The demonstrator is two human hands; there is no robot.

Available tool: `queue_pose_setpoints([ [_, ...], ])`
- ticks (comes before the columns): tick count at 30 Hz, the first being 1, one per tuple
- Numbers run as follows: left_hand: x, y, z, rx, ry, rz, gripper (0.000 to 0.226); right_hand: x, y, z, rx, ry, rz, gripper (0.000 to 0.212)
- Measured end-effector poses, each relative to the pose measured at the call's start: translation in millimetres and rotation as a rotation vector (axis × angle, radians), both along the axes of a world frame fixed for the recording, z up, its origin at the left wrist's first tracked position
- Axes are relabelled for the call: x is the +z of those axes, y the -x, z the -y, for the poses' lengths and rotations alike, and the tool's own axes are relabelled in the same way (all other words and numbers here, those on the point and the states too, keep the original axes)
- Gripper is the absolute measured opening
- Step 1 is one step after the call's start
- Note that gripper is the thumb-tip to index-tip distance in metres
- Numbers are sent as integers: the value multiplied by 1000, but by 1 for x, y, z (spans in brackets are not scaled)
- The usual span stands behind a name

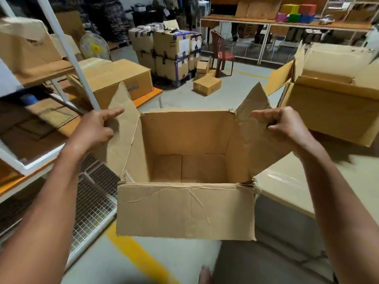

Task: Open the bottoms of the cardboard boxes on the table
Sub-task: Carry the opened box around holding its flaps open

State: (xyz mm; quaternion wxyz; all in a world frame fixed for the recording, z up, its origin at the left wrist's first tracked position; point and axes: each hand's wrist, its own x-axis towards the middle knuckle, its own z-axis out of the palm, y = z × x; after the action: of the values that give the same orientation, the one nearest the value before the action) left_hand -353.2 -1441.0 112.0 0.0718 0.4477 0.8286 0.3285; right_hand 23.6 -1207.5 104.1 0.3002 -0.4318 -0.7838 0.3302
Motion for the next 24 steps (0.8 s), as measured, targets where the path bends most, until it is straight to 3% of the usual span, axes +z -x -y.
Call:
queue_pose_setpoints([
  [9,-41,74,-152,-67,103,-40,78,-63,84,-115,-141,37,155,58],
  [24,-87,209,-426,-240,173,-17,81,-95,201,-306,-301,123,227,59],
])
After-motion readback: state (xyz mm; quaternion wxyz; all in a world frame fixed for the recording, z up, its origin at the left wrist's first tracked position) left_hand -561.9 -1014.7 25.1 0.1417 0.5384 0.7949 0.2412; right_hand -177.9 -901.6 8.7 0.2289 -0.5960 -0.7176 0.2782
